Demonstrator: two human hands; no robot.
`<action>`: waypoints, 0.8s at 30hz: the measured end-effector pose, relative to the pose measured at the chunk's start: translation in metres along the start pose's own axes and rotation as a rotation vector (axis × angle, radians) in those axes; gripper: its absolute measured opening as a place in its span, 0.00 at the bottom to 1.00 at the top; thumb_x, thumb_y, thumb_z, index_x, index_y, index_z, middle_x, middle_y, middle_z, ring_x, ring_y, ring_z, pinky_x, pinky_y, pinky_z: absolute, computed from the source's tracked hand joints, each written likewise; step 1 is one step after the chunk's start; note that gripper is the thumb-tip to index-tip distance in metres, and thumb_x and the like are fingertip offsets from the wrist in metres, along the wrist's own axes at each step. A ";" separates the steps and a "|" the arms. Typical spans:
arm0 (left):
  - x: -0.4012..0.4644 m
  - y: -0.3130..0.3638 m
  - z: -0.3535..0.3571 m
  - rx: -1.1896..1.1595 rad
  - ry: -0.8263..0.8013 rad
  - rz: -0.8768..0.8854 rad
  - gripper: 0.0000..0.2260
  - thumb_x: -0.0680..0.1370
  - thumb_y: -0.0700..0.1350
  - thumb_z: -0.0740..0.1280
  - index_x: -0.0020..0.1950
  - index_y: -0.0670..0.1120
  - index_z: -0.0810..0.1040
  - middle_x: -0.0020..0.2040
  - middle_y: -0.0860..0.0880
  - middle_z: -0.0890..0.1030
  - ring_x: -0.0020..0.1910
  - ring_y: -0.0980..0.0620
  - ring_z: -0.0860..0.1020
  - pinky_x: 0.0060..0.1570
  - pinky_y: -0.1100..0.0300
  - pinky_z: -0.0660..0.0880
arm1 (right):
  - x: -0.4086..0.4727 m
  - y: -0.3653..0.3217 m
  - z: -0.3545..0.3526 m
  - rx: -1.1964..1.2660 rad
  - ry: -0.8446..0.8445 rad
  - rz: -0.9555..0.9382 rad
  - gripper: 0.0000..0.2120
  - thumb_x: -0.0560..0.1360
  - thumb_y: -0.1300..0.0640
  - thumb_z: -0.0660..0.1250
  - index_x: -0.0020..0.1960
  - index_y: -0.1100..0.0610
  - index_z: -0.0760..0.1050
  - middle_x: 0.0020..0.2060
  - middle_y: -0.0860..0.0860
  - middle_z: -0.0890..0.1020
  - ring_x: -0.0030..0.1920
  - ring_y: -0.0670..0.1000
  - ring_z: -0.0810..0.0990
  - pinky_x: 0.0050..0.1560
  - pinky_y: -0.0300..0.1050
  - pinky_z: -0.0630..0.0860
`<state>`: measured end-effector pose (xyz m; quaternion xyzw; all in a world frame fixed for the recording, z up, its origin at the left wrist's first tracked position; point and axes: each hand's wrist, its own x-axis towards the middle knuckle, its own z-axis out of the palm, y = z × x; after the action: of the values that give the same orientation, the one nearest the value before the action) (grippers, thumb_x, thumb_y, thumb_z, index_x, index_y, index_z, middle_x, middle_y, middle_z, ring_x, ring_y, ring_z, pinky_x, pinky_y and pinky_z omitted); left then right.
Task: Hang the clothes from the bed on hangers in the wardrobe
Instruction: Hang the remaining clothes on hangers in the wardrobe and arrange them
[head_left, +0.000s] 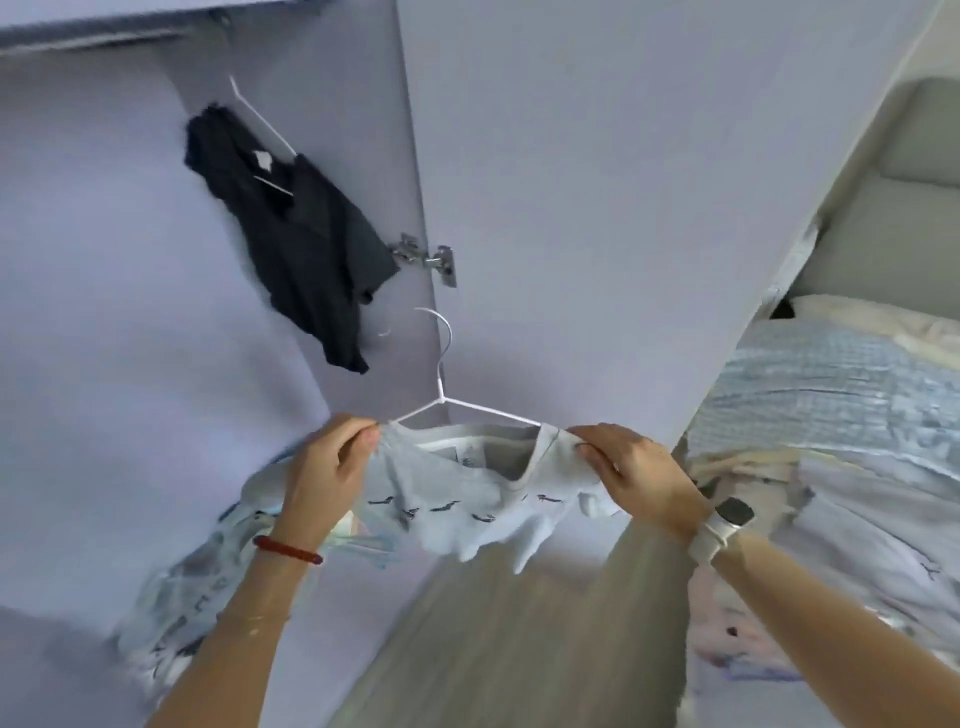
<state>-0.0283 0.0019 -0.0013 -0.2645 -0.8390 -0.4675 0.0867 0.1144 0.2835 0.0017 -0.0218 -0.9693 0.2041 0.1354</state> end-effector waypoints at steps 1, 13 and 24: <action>0.003 -0.007 -0.016 0.016 0.041 0.003 0.16 0.75 0.50 0.60 0.44 0.37 0.78 0.39 0.48 0.79 0.39 0.56 0.74 0.42 0.63 0.71 | 0.015 -0.009 0.003 0.009 -0.005 -0.055 0.27 0.75 0.43 0.44 0.59 0.54 0.74 0.49 0.49 0.79 0.51 0.50 0.76 0.45 0.39 0.67; 0.043 -0.041 -0.131 0.373 0.632 -0.263 0.23 0.75 0.56 0.54 0.59 0.43 0.76 0.56 0.41 0.75 0.59 0.39 0.69 0.64 0.43 0.62 | 0.156 -0.126 0.044 0.209 0.167 -0.278 0.25 0.77 0.43 0.46 0.51 0.56 0.76 0.45 0.50 0.80 0.41 0.54 0.79 0.39 0.42 0.70; 0.142 0.035 -0.154 0.928 0.854 0.283 0.16 0.74 0.42 0.61 0.61 0.46 0.74 0.63 0.42 0.72 0.65 0.43 0.64 0.62 0.47 0.59 | 0.289 -0.170 0.058 0.465 0.250 -0.108 0.13 0.80 0.55 0.56 0.52 0.60 0.77 0.48 0.55 0.79 0.46 0.56 0.78 0.48 0.48 0.73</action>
<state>-0.1462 -0.0600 0.1648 -0.0982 -0.8027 -0.1043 0.5790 -0.1775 0.1338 0.0919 0.0367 -0.8720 0.4093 0.2660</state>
